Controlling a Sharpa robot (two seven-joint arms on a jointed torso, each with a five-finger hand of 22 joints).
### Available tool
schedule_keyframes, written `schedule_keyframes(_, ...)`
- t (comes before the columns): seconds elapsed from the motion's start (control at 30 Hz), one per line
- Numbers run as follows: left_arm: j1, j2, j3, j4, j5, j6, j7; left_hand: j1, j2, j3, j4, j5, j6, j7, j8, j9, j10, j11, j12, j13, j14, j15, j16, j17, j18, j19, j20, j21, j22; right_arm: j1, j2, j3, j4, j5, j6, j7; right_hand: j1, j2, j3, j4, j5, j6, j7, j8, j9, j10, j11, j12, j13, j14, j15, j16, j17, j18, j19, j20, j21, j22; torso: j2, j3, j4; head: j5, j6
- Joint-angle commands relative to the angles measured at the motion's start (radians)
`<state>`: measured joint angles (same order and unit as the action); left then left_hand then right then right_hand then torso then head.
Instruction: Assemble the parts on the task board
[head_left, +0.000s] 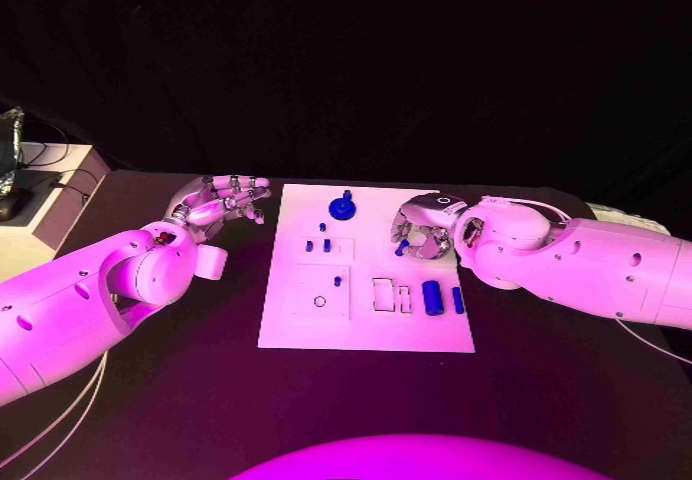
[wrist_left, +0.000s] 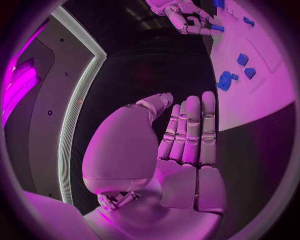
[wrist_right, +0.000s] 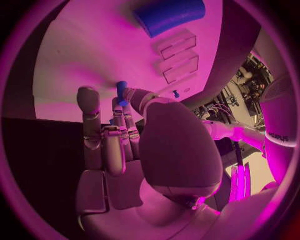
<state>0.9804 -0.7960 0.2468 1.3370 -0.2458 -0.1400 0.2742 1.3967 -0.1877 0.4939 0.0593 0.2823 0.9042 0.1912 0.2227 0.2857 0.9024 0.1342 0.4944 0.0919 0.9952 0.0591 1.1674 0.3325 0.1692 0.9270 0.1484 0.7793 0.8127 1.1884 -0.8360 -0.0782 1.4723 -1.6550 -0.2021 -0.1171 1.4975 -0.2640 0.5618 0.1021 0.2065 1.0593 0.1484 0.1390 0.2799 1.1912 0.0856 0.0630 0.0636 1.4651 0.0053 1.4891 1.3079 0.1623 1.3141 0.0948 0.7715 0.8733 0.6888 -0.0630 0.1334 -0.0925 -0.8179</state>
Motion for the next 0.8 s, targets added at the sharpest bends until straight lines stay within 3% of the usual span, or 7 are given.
schedule_keyframes(0.03,0.0,0.0,0.001,0.002,0.003,0.014,0.001,0.005,0.0,-0.006,0.0,0.001,-0.007,-0.002,-0.002,-0.002,-0.007,-0.002,-0.005,-0.001,-0.008,-0.001,-0.007,0.001,0.013,-0.005,0.002,-0.003,-0.001,-0.006,-0.002,-0.004,-0.001,-0.026,0.031,-0.006,0.003,-0.006,0.003,-0.008,-0.006,0.009,0.0,0.005,0.001,0.01,0.001,0.003,0.002,0.054,-0.006,0.004,0.013,-0.008,-0.001,-0.006,0.009,0.004,0.001,-0.0002,0.0003,0.0,0.0)
schedule_keyframes(0.43,0.0,-0.001,0.001,0.002,0.003,0.013,-0.002,0.005,0.001,-0.006,0.0,0.0,-0.009,-0.002,-0.002,-0.002,-0.009,-0.002,-0.005,-0.001,-0.009,-0.001,-0.007,0.001,0.013,-0.005,0.002,-0.004,-0.001,-0.007,-0.003,-0.005,0.001,-0.026,0.025,-0.005,-0.015,-0.011,0.025,-0.037,-0.029,-0.005,-0.002,-0.003,-0.002,-0.001,0.002,-0.002,-0.001,0.053,-0.005,0.004,0.011,-0.009,-0.015,-0.006,0.03,0.032,0.001,0.0001,0.0,0.001,-0.001)
schedule_keyframes(0.53,0.0,-0.002,0.001,0.002,0.003,0.013,-0.002,0.005,0.001,-0.006,0.0,0.0,-0.009,-0.002,-0.002,-0.002,-0.009,-0.002,-0.005,-0.001,-0.009,-0.001,-0.007,0.001,0.013,-0.005,0.002,-0.004,-0.001,-0.007,-0.004,-0.005,0.002,-0.024,0.02,-0.004,-0.055,-0.023,0.009,-0.036,-0.028,-0.03,-0.006,-0.015,-0.006,-0.06,0.011,-0.003,-0.002,0.052,0.003,0.003,0.007,-0.009,-0.023,0.003,0.023,0.032,0.001,0.0004,-0.0004,0.0,-0.001)
schedule_keyframes(0.8,0.0,-0.003,0.001,0.002,0.003,0.012,-0.003,0.004,0.001,-0.006,0.002,0.0,-0.01,-0.001,-0.003,-0.002,-0.01,-0.001,-0.005,-0.001,-0.009,0.0,-0.008,0.001,0.013,-0.006,0.003,-0.005,-0.001,-0.007,-0.006,-0.005,0.002,-0.022,0.018,-0.003,-0.076,-0.021,-0.015,-0.037,-0.02,-0.036,-0.009,-0.018,-0.006,-0.078,0.013,0.0,0.0,0.051,0.007,0.002,0.004,-0.008,-0.024,0.009,0.015,0.029,0.001,0.0005,-0.0003,-0.001,-0.003)
